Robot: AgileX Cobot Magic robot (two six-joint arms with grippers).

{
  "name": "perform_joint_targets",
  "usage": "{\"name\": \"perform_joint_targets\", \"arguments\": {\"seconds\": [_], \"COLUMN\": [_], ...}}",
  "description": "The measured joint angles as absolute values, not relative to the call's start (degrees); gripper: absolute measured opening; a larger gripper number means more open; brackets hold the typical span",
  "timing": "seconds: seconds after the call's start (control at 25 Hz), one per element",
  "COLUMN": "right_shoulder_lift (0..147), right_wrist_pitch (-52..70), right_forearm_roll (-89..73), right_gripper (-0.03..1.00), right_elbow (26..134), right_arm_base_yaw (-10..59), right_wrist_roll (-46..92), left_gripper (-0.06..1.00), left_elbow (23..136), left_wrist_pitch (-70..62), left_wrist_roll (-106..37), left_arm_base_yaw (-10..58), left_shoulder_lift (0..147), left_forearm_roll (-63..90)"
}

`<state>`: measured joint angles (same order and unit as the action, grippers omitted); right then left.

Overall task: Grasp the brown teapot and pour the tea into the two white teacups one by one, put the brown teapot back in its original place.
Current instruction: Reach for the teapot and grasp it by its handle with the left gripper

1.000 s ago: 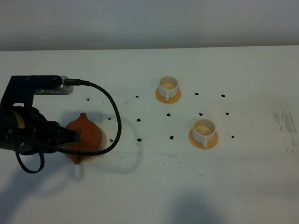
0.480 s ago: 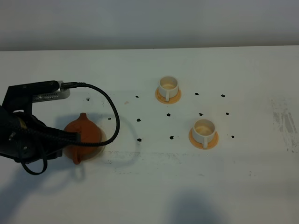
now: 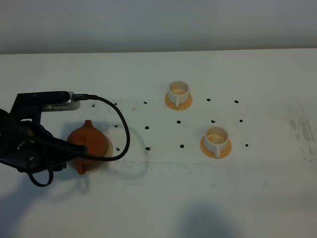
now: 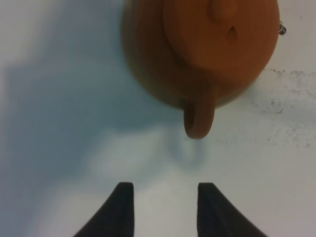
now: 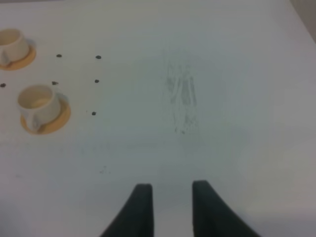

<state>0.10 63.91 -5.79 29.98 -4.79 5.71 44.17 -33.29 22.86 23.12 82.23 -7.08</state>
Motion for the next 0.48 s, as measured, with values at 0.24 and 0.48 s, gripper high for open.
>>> {"name": "perform_joint_targets", "arguments": {"seconds": [0.24, 0.48], "right_shoulder_lift": [0.1, 0.1], "right_wrist_pitch": [63.91, 63.91], "right_forearm_roll": [-5.79, -5.79], "right_gripper": [0.22, 0.22], "right_elbow": [29.98, 29.98], "right_arm_base_yaw": [-4.79, -4.79], "right_wrist_roll": [5.73, 5.73], "left_gripper": [0.31, 0.31], "left_elbow": [44.17, 44.17], "left_wrist_pitch": [-31.11, -29.29], "left_wrist_roll": [20.4, 22.27], "left_arm_base_yaw": [23.12, 21.69], "left_shoulder_lift": [84.48, 86.4], "left_forearm_roll": [-5.47, -4.96]}}
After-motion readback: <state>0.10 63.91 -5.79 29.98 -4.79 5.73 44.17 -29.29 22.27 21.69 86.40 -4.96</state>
